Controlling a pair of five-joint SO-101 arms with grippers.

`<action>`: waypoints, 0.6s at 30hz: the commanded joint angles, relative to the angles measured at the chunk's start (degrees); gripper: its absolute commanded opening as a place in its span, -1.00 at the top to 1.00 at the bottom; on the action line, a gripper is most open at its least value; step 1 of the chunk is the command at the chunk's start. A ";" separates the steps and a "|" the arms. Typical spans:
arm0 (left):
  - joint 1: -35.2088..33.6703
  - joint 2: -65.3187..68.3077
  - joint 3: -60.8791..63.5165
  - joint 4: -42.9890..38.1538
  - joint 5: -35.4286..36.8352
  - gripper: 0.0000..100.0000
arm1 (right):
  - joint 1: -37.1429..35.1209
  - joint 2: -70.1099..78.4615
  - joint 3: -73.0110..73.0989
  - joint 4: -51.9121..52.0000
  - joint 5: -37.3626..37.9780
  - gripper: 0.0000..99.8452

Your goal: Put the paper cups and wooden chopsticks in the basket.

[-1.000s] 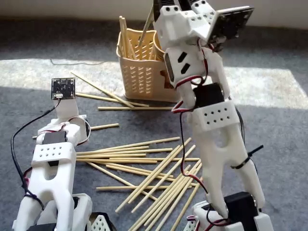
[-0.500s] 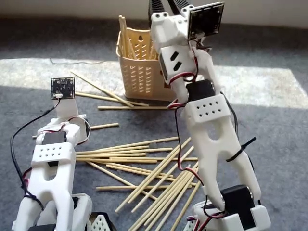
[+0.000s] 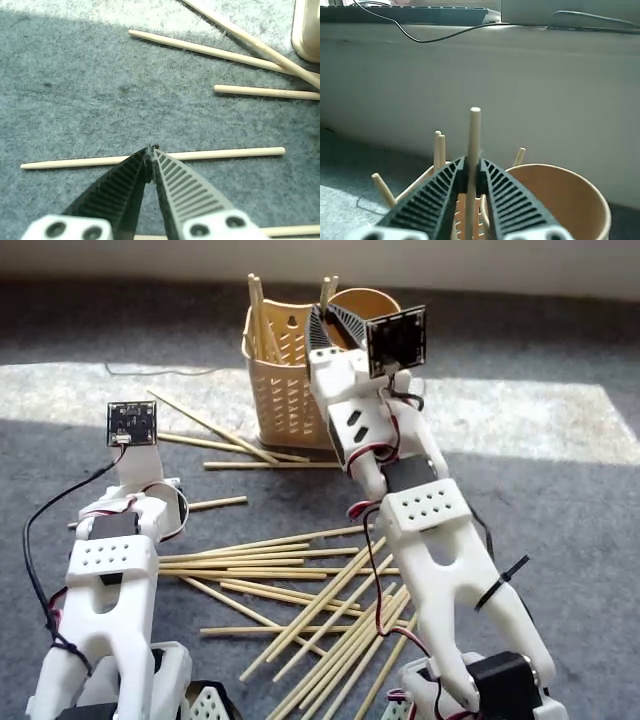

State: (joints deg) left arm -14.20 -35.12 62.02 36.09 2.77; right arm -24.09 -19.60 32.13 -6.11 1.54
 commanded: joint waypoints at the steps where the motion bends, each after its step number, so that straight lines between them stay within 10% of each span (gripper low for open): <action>1: -0.48 -0.92 -0.22 -0.88 -0.35 0.95 | -0.57 -3.12 1.01 -1.71 0.53 0.83; 18: -0.48 -0.92 -0.22 -0.88 -0.35 0.95 | -0.48 -9.80 1.54 -0.75 0.88 0.67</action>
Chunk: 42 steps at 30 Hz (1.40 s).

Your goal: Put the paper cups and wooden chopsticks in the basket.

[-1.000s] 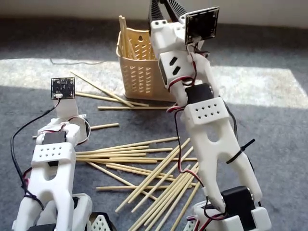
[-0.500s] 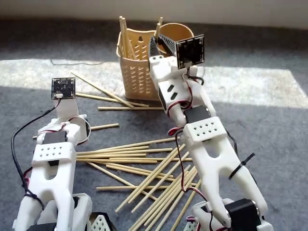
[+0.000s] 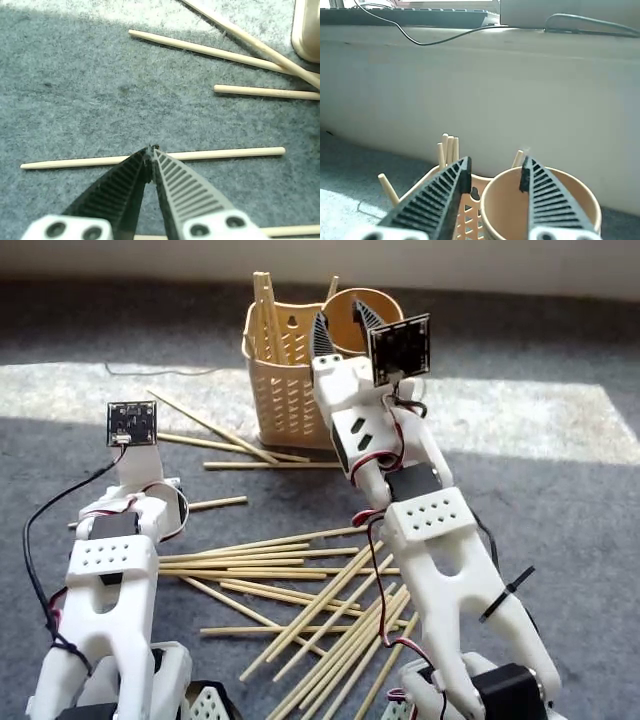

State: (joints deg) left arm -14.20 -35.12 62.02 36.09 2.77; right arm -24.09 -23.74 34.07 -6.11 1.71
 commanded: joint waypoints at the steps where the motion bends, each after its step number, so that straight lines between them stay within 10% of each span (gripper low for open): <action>1: -0.48 -0.92 -0.22 -0.88 -0.35 0.95 | -0.48 -7.34 -0.40 1.01 0.70 0.67; 23: -0.48 -0.92 -0.22 -0.88 -0.35 0.95 | 3.56 -28.62 -2.51 61.49 -5.80 0.67; 42: -0.48 -0.92 -0.22 -0.88 -0.35 0.95 | 11.12 -7.08 -2.33 92.44 -20.75 0.67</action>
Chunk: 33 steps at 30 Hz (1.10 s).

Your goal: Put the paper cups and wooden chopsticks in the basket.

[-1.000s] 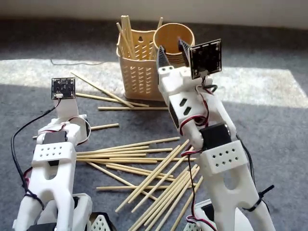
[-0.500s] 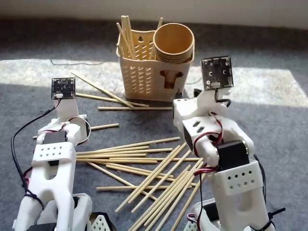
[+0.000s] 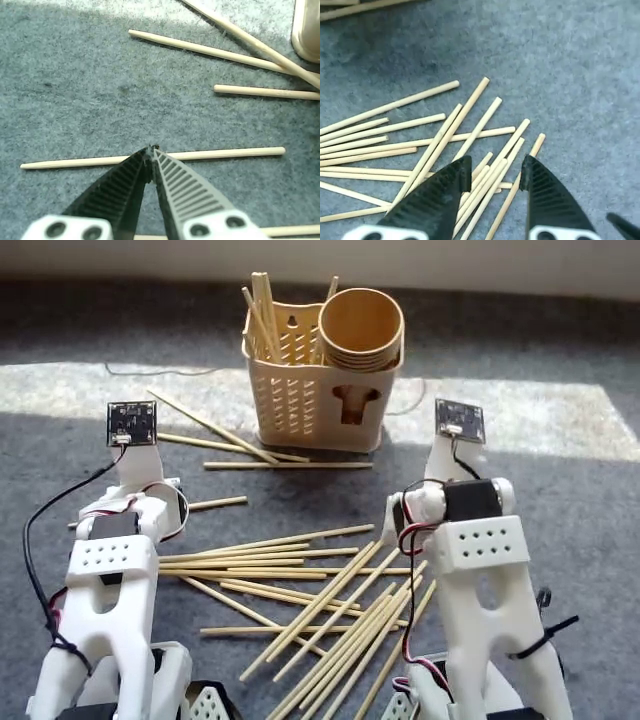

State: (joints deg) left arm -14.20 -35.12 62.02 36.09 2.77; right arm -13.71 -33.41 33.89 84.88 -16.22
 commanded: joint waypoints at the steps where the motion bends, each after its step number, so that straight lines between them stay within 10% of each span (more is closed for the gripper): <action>1: -0.48 -0.92 -0.22 -0.88 -0.35 0.95 | 0.75 3.82 -2.15 1.45 -3.60 0.67; 33: -0.48 -0.92 -0.22 -0.88 -0.35 0.95 | 7.69 33.98 -2.33 -15.34 -5.63 0.90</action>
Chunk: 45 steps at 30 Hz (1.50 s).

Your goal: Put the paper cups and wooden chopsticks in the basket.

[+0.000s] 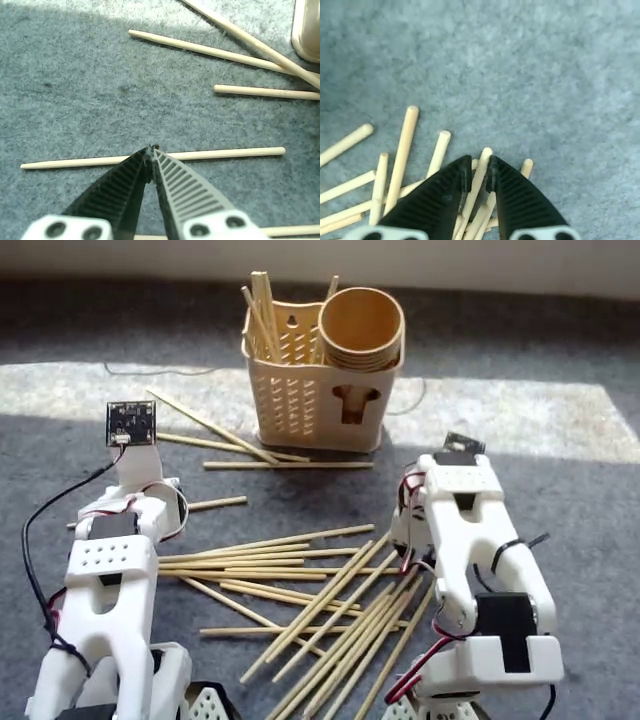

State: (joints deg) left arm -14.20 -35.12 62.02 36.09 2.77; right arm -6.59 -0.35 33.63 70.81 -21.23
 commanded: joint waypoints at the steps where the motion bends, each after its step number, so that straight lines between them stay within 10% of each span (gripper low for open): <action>1: -0.48 -0.92 -0.22 -0.88 -0.35 0.95 | 0.57 1.80 -2.24 -1.27 -0.62 0.90; 19: -0.66 -0.92 -0.22 -0.88 -0.35 0.95 | 0.84 2.95 -2.42 2.33 -0.18 0.98; 45: -0.75 -0.92 -0.22 -0.88 -0.35 0.95 | -3.30 -42.51 -2.68 3.91 -0.18 0.99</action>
State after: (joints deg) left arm -14.20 -35.12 62.02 36.09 2.77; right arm -6.95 -37.19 32.22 75.12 -21.23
